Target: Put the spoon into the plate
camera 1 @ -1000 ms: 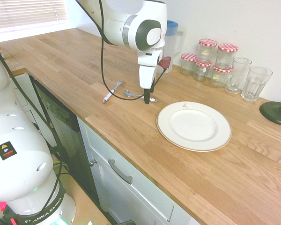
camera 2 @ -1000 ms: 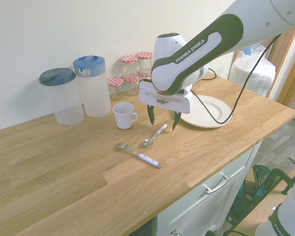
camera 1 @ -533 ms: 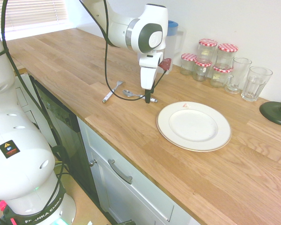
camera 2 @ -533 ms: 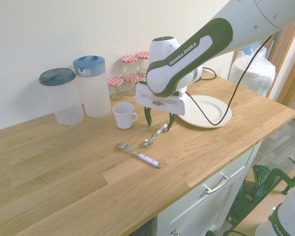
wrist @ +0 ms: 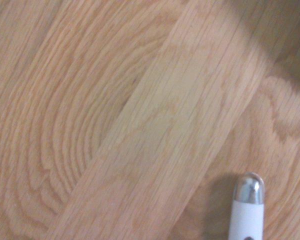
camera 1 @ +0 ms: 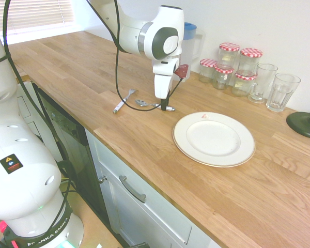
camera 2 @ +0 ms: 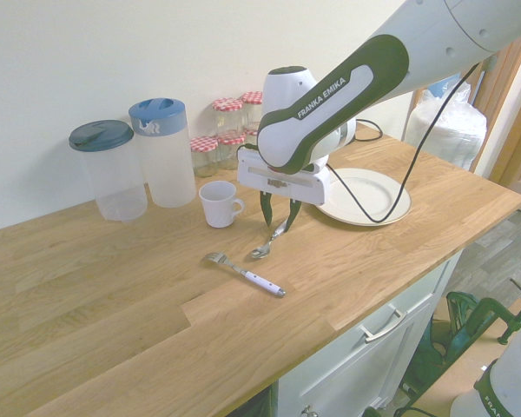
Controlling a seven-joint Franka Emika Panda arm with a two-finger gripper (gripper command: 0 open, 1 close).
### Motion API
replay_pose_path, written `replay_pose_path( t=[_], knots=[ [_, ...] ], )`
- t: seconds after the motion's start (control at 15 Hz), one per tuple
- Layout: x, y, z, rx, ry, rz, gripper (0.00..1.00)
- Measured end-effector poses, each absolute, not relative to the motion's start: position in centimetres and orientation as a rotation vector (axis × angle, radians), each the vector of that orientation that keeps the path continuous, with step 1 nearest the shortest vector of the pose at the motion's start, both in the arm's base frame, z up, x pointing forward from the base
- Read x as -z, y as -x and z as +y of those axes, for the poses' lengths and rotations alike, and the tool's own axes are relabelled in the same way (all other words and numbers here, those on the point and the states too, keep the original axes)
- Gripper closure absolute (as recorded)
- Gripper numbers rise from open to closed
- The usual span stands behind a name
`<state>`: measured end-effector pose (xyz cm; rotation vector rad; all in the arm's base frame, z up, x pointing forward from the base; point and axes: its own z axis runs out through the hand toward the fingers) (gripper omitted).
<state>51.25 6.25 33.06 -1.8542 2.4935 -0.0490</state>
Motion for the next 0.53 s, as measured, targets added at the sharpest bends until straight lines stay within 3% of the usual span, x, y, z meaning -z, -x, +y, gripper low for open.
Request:
replay_pose_path(
  t=[0.53],
  knots=[
    [-33.13, -51.33, 6.05, 0.059, 1.847, 2.490, 1.00]
  ],
)
